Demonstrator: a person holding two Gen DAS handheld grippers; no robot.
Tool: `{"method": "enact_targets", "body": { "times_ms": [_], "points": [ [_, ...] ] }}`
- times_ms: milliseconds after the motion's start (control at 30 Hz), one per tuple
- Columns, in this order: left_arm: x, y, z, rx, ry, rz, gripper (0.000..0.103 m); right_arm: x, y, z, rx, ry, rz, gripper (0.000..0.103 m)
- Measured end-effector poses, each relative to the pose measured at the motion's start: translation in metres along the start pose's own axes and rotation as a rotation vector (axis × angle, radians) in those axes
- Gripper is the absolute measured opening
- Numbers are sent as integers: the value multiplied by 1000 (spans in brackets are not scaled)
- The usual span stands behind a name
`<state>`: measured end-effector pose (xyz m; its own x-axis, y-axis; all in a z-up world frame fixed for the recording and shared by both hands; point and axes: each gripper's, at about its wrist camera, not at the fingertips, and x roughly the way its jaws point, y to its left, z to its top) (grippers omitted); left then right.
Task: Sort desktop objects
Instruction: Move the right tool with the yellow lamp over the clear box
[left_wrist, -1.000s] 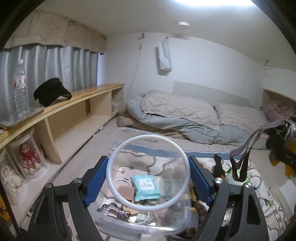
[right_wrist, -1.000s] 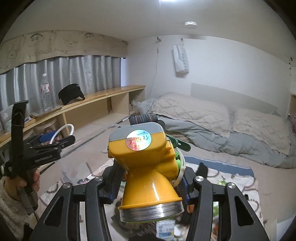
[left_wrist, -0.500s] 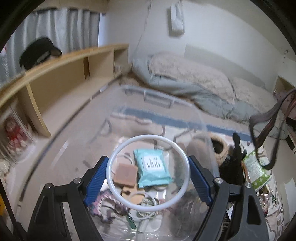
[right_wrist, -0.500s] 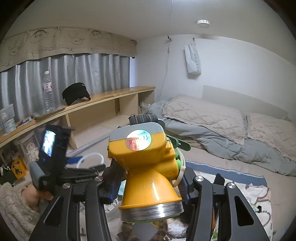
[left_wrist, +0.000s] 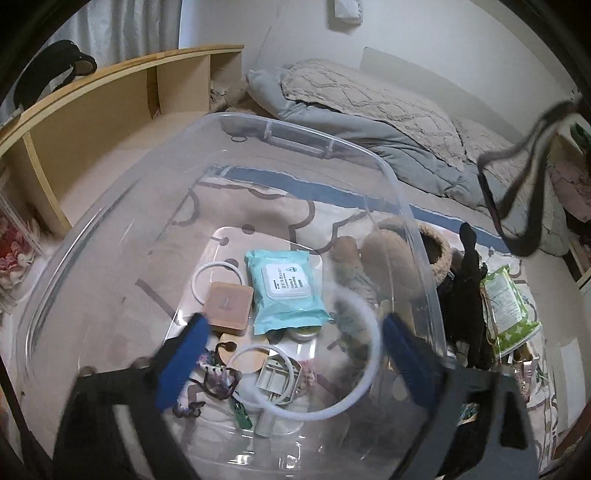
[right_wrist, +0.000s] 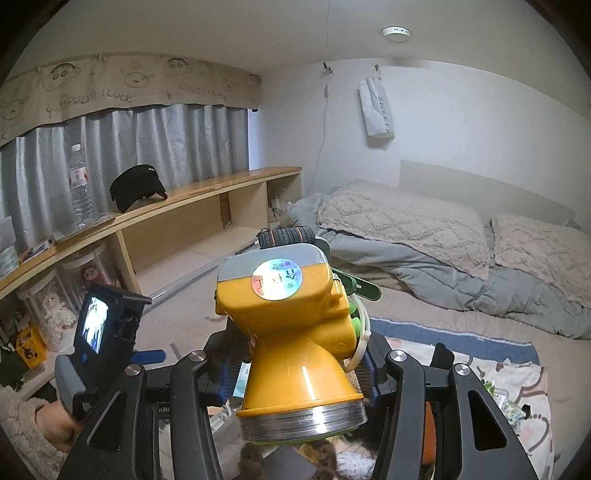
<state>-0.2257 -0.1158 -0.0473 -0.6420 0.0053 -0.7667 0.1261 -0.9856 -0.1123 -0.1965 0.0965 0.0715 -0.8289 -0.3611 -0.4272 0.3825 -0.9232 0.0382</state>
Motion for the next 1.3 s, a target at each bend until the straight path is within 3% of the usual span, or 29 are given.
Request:
{"method": "enact_targets", "body": {
  "times_ms": [333,500,633,900,1067,1300],
  "points": [
    [-38,12,1,41,-106,31,101,1,5,8,17,-12,32,53],
    [-65,31,0,5,-164,-18,101,17,17,16,6,0,60,53],
    [-84,42,-6,30,-254,17,101,39,31,22,-18,24,81,53],
    [-107,46,-12,145,-407,69,101,110,67,40,-58,115,143,53],
    [-103,60,-16,163,-442,107,101,166,83,45,-48,219,156,53],
    [-94,86,-11,122,-458,118,101,234,105,33,-188,346,111,53]
  ]
}}
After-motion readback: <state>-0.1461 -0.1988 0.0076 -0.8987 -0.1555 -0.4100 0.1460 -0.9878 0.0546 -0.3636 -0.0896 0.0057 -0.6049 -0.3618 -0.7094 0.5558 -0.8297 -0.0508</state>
